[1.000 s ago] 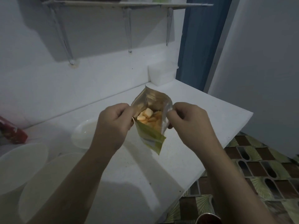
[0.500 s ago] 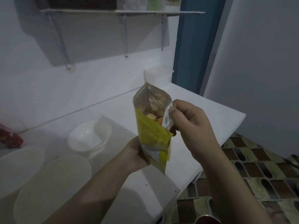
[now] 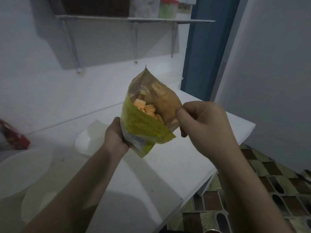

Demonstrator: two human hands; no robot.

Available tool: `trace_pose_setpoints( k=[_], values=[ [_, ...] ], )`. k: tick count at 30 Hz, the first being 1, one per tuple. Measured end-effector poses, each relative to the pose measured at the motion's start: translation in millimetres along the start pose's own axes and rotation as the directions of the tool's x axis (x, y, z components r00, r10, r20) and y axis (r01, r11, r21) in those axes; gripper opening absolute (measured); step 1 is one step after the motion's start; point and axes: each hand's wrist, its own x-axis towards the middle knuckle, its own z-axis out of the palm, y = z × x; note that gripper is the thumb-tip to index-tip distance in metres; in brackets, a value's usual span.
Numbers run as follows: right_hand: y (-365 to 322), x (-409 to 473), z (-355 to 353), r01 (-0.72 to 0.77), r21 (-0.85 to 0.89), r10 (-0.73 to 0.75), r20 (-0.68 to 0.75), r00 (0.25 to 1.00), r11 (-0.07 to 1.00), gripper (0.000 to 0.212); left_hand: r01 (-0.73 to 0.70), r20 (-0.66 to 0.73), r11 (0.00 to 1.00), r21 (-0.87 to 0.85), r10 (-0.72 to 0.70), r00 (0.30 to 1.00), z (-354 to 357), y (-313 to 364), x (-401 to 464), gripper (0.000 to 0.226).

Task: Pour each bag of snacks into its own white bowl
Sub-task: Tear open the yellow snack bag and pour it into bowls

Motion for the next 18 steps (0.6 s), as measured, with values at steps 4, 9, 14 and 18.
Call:
trace_pose_setpoints(
  k=[4,9,14,18],
  values=[
    [-18,5,10,0.034,0.006,-0.034,0.052,0.998,0.999,0.036,-0.079,-0.036,0.996,-0.034,0.078,0.996,-14,42,-14,0.024],
    [-54,12,48,0.102,0.148,-0.128,0.178,0.976,0.984,0.033,-0.223,-0.192,0.975,0.012,0.221,0.956,-60,96,-48,0.045],
    [-93,12,114,0.156,0.254,-0.22,0.246,0.944,0.955,0.032,-0.298,-0.248,0.953,0.058,0.303,0.92,-128,146,-99,0.048],
    [-126,8,183,0.16,0.277,-0.248,0.319,0.915,0.948,0.033,-0.454,-0.398,0.888,0.069,0.442,0.804,-198,185,-140,0.039]
  ],
)
